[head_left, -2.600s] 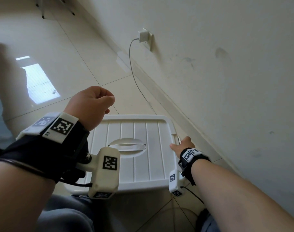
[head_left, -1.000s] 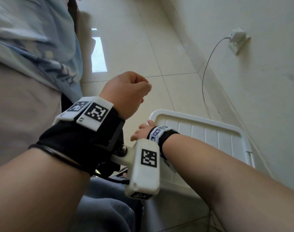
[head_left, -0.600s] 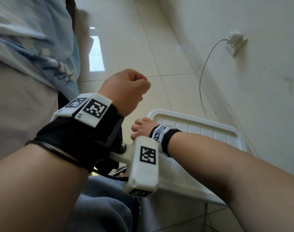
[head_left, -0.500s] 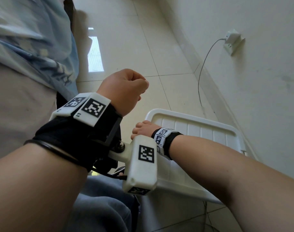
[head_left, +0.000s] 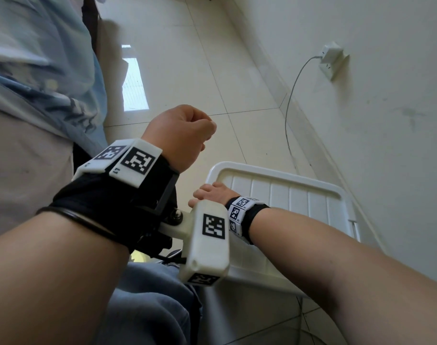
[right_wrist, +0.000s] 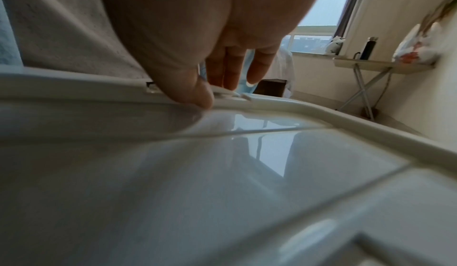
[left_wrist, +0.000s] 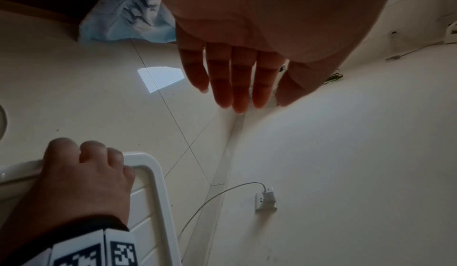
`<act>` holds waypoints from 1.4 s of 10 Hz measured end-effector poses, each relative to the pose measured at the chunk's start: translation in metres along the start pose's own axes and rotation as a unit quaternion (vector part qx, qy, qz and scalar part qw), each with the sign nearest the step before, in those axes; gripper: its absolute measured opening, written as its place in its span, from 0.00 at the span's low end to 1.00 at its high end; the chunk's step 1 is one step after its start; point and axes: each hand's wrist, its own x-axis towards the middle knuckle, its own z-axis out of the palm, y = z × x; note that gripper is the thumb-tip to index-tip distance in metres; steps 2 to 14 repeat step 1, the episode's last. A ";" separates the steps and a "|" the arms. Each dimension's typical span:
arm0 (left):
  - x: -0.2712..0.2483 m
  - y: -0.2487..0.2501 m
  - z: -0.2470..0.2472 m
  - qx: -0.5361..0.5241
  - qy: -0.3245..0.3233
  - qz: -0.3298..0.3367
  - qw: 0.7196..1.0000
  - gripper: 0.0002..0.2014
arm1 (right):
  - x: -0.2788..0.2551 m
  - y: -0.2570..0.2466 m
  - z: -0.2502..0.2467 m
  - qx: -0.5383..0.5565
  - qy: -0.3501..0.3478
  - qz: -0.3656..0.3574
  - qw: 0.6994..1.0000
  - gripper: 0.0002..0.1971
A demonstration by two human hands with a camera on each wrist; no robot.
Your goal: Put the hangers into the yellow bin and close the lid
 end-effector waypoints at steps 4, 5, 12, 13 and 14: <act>0.002 0.003 0.007 0.002 0.011 0.006 1.000 0.05 | -0.009 0.010 -0.003 0.032 0.022 0.027 0.999 0.21; 0.002 0.003 0.007 0.002 0.011 0.006 1.000 0.05 | -0.009 0.010 -0.003 0.032 0.022 0.027 0.999 0.21; 0.002 0.003 0.007 0.002 0.011 0.006 1.000 0.05 | -0.009 0.010 -0.003 0.032 0.022 0.027 0.999 0.21; 0.002 0.003 0.007 0.002 0.011 0.006 1.000 0.05 | -0.009 0.010 -0.003 0.032 0.022 0.027 0.999 0.21; 0.002 0.003 0.007 0.002 0.011 0.006 1.000 0.05 | -0.009 0.010 -0.003 0.032 0.022 0.027 0.999 0.21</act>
